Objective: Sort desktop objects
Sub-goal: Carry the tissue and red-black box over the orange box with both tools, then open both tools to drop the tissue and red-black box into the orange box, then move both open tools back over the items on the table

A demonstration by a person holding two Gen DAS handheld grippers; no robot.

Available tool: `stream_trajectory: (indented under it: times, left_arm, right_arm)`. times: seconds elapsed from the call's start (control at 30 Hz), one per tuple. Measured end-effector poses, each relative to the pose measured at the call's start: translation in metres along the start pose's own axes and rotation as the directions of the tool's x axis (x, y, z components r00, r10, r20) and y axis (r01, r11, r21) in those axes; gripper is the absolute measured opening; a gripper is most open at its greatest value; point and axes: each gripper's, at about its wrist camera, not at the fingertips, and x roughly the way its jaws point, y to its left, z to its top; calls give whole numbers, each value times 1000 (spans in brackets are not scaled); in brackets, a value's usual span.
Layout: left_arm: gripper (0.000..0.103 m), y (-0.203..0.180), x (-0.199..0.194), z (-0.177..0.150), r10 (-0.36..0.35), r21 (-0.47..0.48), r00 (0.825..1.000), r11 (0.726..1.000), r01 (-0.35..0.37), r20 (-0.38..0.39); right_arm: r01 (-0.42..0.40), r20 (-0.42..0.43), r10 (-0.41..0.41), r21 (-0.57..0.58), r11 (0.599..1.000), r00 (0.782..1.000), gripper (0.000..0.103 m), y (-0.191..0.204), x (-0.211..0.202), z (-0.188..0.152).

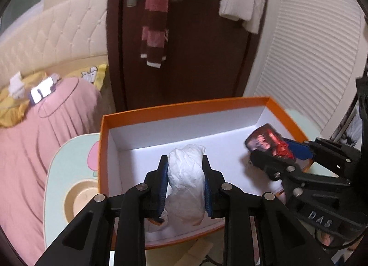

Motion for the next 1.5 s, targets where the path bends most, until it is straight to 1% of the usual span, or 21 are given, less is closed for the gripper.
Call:
stream_trajectory:
  times: [0.07, 0.3, 0.4, 0.47, 0.5, 0.6, 0.63, 0.67, 0.73, 0.77, 0.8, 0.83, 0.87, 0.93, 1.13, 1.27, 1.43, 1.5]
  left_arm:
    - [24, -1, 3, -2, -12, -1, 1000, 1000, 12, -8]
    - [25, -2, 7, -2, -7, 1, 1000, 1000, 7, -10]
    - [28, -1, 5, -1, -26, -23, 1000, 999, 26, -8]
    - [34, -1, 4, -1, -33, -31, 999, 999, 33, -6]
    - [35, -2, 4, -1, -30, -30, 1000, 999, 30, -5]
    - [43, -4, -1, 0, 5, -13, 1000, 1000, -5, 4]
    - [53, -4, -3, 0, 26, -12, 1000, 1000, -25, 10]
    - [67, -4, -7, 1, 59, -14, 998, 998, -59, 20]
    - [81, 0, -17, 3, 113, -19, 992, 993, -113, 46]
    - [86, 2, -23, 3, 109, -20, 992, 994, -108, 59]
    - [87, 4, -29, 2, 101, -21, 992, 995, -100, 71]
    - [89, 6, -36, 2, 85, -26, 993, 996, -83, 81]
    - [90, 8, -43, 1, 73, -30, 993, 997, -70, 89]
    - [90, 9, -54, -3, 67, -28, 993, 998, -65, 94]
    - [91, 8, -80, -31, 76, 26, 995, 997, -78, 65]
    - [91, -2, -84, -57, 48, 54, 999, 997, -49, 20]
    - [91, -19, -87, -90, 11, 89, 999, 996, -7, -41]
    - [91, -25, -84, -101, 26, 114, 998, 993, -18, -66]
  right_arm:
    - [-2, -6, 2, -6, 1000, 1000, 41, 2, 3, -2]
    - [-5, -14, 5, -10, 1000, 1000, 41, 3, 7, -5]
    - [-2, -6, 2, -12, 1000, 1000, 41, 1, 7, -6]
    - [-3, -1, 3, -16, 1000, 1000, 41, 0, 6, -9]
    - [-5, -1, 5, -19, 1000, 1000, 41, 1, 5, -9]
    - [-7, 2, 7, -31, 1000, 1000, 41, 2, 2, -8]
    - [0, 7, 0, -37, 999, 1000, 41, 3, 1, -7]
    - [11, 19, -10, -46, 999, 1000, 41, 4, -2, -8]
    - [21, 45, -19, -52, 998, 999, 42, 4, -10, -8]
    - [21, 55, -18, -50, 999, 998, 46, 3, -14, -7]
    - [21, 63, -18, -43, 999, 998, 51, 2, -18, -7]
    - [18, 74, -16, -31, 999, 997, 61, -1, -22, -7]
    - [12, 88, -11, -14, 1000, 996, 67, -4, -28, -8]
    - [0, 114, -2, 18, 1000, 994, 67, -11, -40, -9]
    - [-13, 129, 6, 55, 998, 992, 67, -28, -67, -20]
    - [-18, 103, 7, 102, 995, 995, 67, -46, -81, -38]
    - [7, 45, -15, 156, 988, 999, 67, -64, -83, -63]
    - [22, 6, -23, 162, 986, 1000, 67, -66, -78, -73]
